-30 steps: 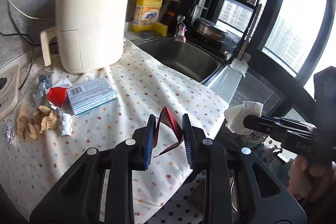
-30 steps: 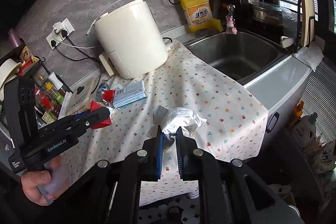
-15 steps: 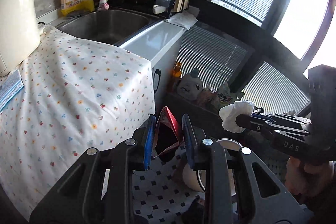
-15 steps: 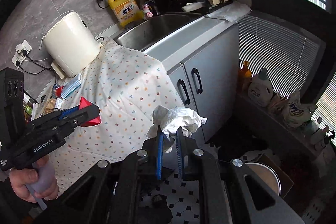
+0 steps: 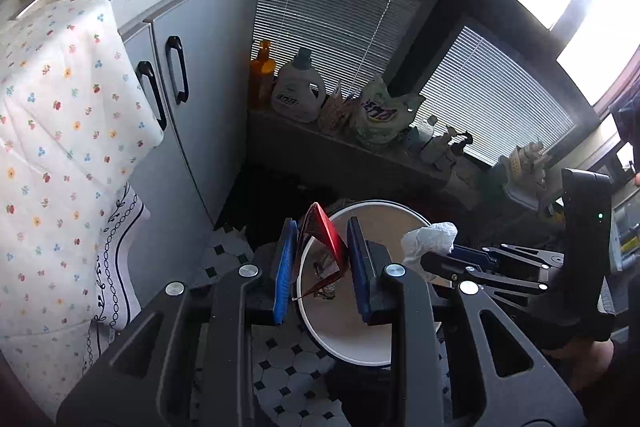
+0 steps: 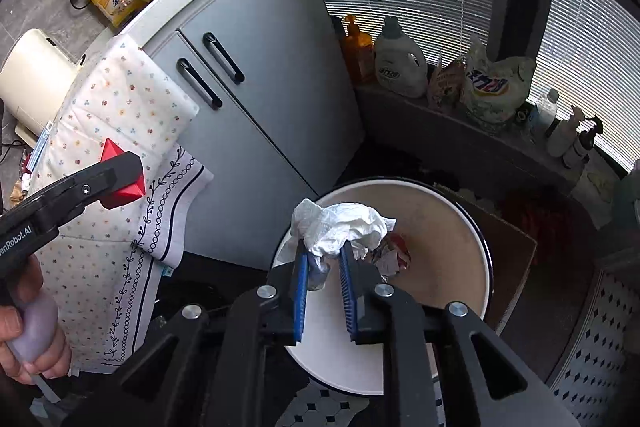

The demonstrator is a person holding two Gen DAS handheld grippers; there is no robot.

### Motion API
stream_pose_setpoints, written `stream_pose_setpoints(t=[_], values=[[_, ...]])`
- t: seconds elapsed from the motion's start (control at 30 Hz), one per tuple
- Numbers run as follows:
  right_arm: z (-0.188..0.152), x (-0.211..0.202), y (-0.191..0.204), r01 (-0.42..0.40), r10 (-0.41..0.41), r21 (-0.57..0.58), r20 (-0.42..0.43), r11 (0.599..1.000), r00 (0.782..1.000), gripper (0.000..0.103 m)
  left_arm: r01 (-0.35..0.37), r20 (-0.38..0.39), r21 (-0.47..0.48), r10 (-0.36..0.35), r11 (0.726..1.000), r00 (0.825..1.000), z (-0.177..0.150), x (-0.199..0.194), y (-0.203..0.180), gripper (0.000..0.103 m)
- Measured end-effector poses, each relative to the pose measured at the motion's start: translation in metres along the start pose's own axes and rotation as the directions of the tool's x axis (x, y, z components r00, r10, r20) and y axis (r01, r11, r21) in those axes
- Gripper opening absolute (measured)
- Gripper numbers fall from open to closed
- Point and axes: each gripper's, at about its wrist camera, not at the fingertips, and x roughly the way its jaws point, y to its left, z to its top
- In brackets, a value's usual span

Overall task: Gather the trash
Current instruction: 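Carry the red paper and tissue to the white bin and release both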

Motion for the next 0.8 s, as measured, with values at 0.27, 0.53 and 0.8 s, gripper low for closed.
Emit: stream_pose_setpoints(t=[0.27, 0.53, 0.8], values=[[-0.041, 0.014, -0.054, 0.036, -0.034, 0.067, -0.035, 0.997, 0.999, 0.059, 0.058, -0.087, 0.047, -0.053, 0.997, 0.995, -0.022, 0.052, -0.034, 0.026], [-0.049, 0.006, -0.077, 0.059, -0.056, 0.095, -0.034, 0.994, 0.998, 0.059, 0.125, -0.189, 0.059, -0.112, 0.99, 0.976, -0.033, 0.092, -0.059, 0.031], [-0.04, 0.003, -0.077, 0.062, -0.058, 0.093, -0.044, 0.994, 0.997, 0.058, 0.111, -0.189, 0.008, -0.108, 0.994, 0.976, -0.037, 0.087, -0.053, 0.051]])
